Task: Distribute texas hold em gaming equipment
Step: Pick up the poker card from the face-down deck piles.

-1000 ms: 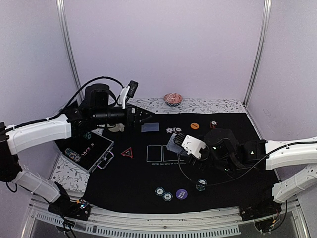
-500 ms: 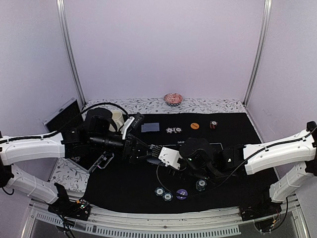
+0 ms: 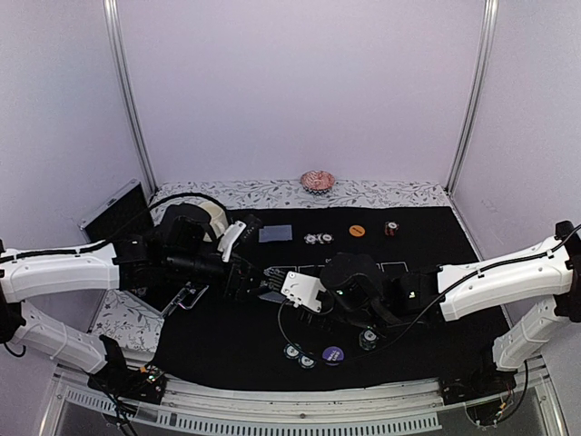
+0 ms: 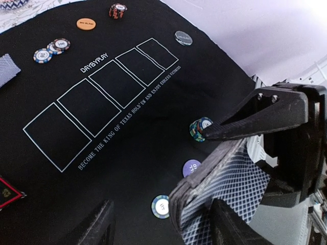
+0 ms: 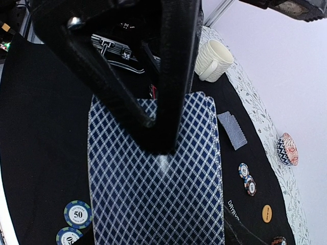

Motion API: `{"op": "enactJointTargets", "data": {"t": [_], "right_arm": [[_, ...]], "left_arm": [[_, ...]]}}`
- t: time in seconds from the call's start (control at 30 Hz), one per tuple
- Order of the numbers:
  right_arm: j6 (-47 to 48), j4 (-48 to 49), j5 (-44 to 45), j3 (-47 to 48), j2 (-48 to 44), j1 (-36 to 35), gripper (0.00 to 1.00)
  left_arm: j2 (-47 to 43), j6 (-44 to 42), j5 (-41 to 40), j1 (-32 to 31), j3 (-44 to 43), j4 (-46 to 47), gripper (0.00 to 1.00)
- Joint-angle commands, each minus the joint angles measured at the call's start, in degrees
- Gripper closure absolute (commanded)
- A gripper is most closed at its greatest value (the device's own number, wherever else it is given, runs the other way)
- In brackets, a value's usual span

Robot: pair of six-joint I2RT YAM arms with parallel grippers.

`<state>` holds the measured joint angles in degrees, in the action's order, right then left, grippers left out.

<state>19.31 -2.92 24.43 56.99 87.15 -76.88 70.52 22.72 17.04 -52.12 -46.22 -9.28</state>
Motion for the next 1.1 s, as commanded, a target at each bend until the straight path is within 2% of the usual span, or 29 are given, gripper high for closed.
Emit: {"op": "enactJointTargets", "data": {"t": [0.0,0.17,0.37,0.57,0.63,0.73,0.8,1.0,1.07], "right_arm": [[0.11,2.57,0.83,-0.25,-1.12,-0.37,0.45],[0.11,2.73,1.16,-0.50,-1.44,-0.34,0.44],[0.11,2.86,1.28,-0.68,-1.52,-0.35,0.44],[-0.04,3.11,1.57,-1.65,-2.14,-0.37,0.44],[-0.10,3.15,1.57,-1.72,-2.24,-0.33,0.45],[-0.06,3.26,1.55,-1.72,-2.25,-0.37,0.45],[0.02,3.41,1.53,-1.74,-2.25,-0.37,0.45],[0.11,3.42,1.46,-2.12,-2.74,-0.37,0.45],[0.10,3.44,1.36,-2.17,-2.91,-0.37,0.45]], "left_arm": [[-1.61,-1.23,-2.69,-0.36,-0.01,-3.45,0.38],[-2.62,-0.46,-1.45,-0.27,0.78,-1.74,0.41],[-3.67,0.63,4.99,-0.26,1.47,2.47,0.37],[-6.75,0.87,3.64,0.46,1.73,0.89,0.34],[-7.45,1.30,3.69,0.87,2.03,0.75,0.37],[-7.55,2.03,4.09,1.08,2.67,1.61,0.51],[-7.07,2.38,4.63,1.08,2.88,2.25,0.57],[-5.51,2.08,4.74,1.29,2.54,2.19,0.59],[-5.12,2.06,4.47,1.45,2.38,2.18,0.64]]}}
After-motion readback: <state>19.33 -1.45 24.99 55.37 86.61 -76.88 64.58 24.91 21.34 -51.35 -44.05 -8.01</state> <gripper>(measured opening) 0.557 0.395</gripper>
